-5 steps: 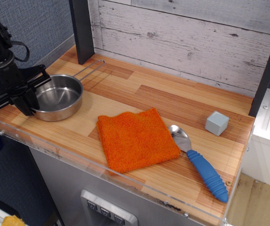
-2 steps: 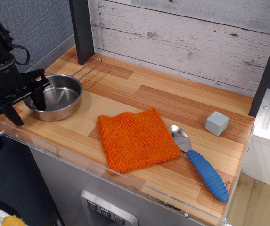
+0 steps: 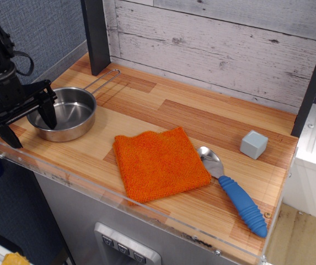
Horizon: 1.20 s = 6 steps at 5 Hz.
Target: PICK UP THE VESSEL AND PUT ANOTHER SIDE OF THE TABLE
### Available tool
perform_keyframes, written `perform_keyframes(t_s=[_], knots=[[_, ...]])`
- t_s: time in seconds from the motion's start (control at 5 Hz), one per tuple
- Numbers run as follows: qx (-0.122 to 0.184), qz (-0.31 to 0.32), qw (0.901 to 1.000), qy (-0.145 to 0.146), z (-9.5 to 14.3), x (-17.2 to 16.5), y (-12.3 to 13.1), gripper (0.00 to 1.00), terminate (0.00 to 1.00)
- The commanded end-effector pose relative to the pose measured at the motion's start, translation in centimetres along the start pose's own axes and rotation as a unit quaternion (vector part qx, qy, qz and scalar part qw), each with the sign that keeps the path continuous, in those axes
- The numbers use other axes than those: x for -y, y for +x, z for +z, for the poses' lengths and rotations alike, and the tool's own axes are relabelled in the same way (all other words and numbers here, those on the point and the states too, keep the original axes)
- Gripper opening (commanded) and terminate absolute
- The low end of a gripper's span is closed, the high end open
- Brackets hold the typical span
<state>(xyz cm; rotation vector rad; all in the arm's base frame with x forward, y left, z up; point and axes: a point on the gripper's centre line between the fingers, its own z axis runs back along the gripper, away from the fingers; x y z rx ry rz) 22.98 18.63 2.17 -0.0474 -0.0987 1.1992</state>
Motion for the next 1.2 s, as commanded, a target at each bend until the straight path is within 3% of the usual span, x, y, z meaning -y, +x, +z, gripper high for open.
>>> perform_keyframes(t_s=[0.0,0.2,0.8,1.0], knots=[[0.035,-0.017,0.9990,-0.023,6.3,2.5,-1.6,1.00,0.00],[0.038,-0.025,0.9983,-0.036,7.9,3.5,-2.9,1.00,0.00],[0.038,-0.025,0.9983,-0.036,7.9,3.5,-2.9,1.00,0.00],[0.038,-0.025,0.9983,-0.036,7.9,3.5,-2.9,1.00,1.00]])
